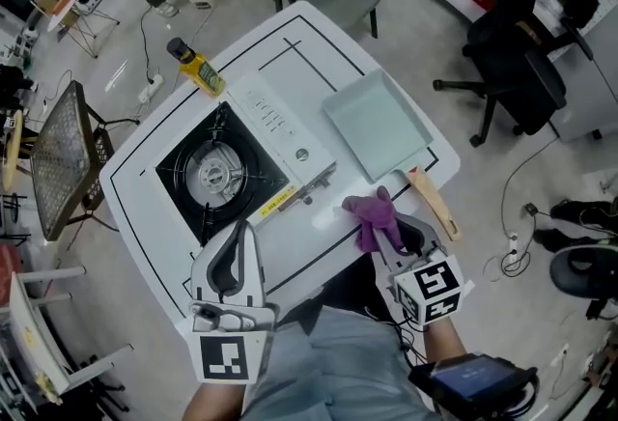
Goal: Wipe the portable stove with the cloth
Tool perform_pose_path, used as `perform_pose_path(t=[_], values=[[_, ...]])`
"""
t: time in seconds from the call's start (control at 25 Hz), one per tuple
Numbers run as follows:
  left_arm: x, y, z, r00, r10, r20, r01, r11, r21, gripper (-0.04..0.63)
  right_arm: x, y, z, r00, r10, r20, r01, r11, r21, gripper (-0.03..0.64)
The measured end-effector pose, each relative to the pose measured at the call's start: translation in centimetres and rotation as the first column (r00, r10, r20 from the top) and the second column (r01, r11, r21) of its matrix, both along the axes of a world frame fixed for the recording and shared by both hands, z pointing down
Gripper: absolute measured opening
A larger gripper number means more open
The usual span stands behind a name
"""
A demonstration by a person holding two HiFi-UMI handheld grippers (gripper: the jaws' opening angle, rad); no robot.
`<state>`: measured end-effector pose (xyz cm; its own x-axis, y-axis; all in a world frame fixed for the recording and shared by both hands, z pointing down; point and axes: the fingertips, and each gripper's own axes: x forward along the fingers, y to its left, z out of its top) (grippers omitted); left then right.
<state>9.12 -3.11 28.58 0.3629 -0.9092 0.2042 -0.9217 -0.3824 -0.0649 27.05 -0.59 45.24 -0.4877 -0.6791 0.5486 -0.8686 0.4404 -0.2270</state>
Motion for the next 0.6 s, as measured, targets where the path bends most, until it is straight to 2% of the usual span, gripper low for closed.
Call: perform_pose_path(t=[0.2,0.44,0.6], values=[[-0.8,0.1,-2.4,0.999,-0.02,-0.032,0.021,0.999,0.041,0.018,-1.5,-1.6,-4.4,0.999,-0.048,-0.019,0.049,0.996,0.077,0.106],[-4.0,-0.2,-4.9,0.992,-0.098,-0.074,0.105,0.991,0.086,0.018,-4.8,-4.9,-10.1,0.991,-0.128,-0.04,0.133,0.975,0.175,0.106],[-5.7,-1.6,-7.0,0.989,-0.116,-0.093,0.13,0.978,0.161,0.018,-7.1,-7.1,-11.7,0.983,-0.176,-0.054,0.183,0.963,0.197,0.106]])
